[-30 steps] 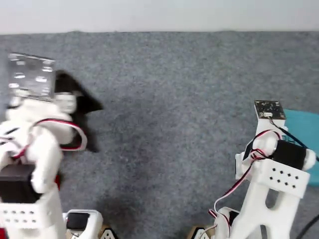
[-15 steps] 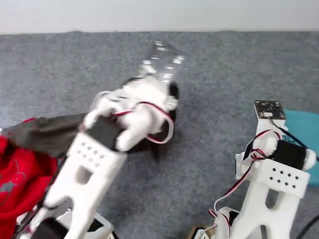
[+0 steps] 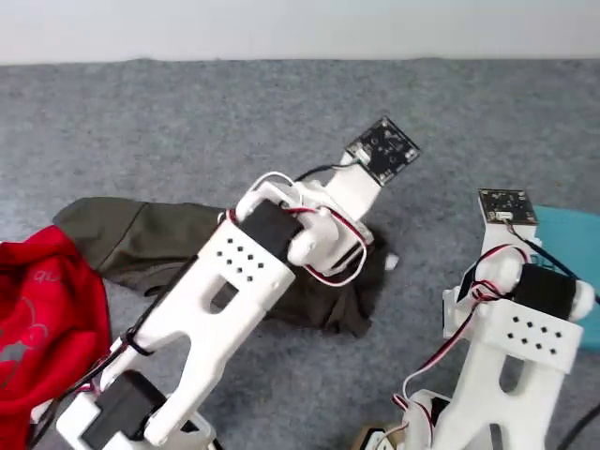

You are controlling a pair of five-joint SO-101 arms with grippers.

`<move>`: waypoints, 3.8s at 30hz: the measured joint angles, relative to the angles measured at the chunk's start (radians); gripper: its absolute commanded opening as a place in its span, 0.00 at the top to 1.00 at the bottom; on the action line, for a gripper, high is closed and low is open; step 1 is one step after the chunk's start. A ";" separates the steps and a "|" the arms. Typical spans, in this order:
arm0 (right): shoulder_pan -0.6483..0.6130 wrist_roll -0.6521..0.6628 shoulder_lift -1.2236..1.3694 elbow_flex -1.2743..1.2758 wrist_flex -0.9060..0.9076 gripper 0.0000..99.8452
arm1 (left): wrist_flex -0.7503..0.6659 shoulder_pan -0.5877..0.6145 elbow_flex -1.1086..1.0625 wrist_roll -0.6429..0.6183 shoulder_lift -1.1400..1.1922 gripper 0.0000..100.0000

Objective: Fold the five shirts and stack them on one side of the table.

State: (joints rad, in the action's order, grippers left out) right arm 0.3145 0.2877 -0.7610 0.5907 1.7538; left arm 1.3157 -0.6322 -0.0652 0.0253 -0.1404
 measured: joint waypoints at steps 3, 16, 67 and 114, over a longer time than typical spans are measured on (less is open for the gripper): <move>0.000 0.000 0.000 0.000 0.000 0.99 | 0.089 0.026 0.074 0.006 0.000 0.79; 0.000 0.000 0.000 0.000 0.000 0.99 | 0.304 0.046 0.034 0.120 0.009 0.79; 0.000 0.000 0.000 0.000 0.000 0.99 | 0.169 0.358 -0.269 0.338 -0.296 0.99; -1.025 0.160 0.893 -0.186 -0.348 0.76 | 0.247 1.174 -0.253 0.529 -0.204 0.79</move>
State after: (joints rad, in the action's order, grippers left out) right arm -0.7104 0.4473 0.1320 0.4051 1.4055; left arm 1.5627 0.5416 -0.3184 0.5547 -0.3445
